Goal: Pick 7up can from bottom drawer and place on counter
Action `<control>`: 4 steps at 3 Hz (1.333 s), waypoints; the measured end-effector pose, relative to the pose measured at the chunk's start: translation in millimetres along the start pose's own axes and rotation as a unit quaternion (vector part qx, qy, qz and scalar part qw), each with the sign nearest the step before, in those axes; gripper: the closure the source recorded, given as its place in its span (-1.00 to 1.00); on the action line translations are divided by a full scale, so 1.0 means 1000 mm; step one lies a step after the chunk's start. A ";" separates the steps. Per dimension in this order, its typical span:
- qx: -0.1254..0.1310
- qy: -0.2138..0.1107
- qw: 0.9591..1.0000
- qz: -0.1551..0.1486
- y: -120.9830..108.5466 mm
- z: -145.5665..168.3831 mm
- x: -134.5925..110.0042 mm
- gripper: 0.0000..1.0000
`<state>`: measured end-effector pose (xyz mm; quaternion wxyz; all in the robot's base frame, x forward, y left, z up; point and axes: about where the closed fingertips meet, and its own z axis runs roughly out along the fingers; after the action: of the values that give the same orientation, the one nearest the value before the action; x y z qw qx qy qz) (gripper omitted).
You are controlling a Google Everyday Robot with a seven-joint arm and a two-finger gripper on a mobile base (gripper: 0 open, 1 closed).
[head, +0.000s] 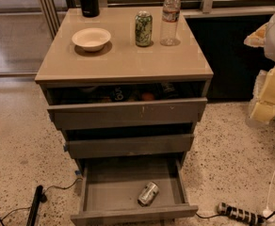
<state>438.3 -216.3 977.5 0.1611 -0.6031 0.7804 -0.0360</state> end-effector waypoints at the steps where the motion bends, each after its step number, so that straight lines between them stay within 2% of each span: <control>1: 0.000 0.000 1.000 0.000 0.000 0.000 0.000 -1.00; 2: -0.003 -0.001 1.000 0.008 0.006 0.008 0.004 -1.00; 3: -0.003 -0.016 1.000 0.024 0.034 0.035 0.002 -1.00; 4: -0.007 -0.027 0.999 0.033 0.063 0.076 -0.003 -1.00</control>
Offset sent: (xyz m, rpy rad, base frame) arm -0.0089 -0.0043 -0.0291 0.0167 0.0402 -0.0313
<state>402.7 -185.7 890.9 0.1793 -0.5789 0.7954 -0.0086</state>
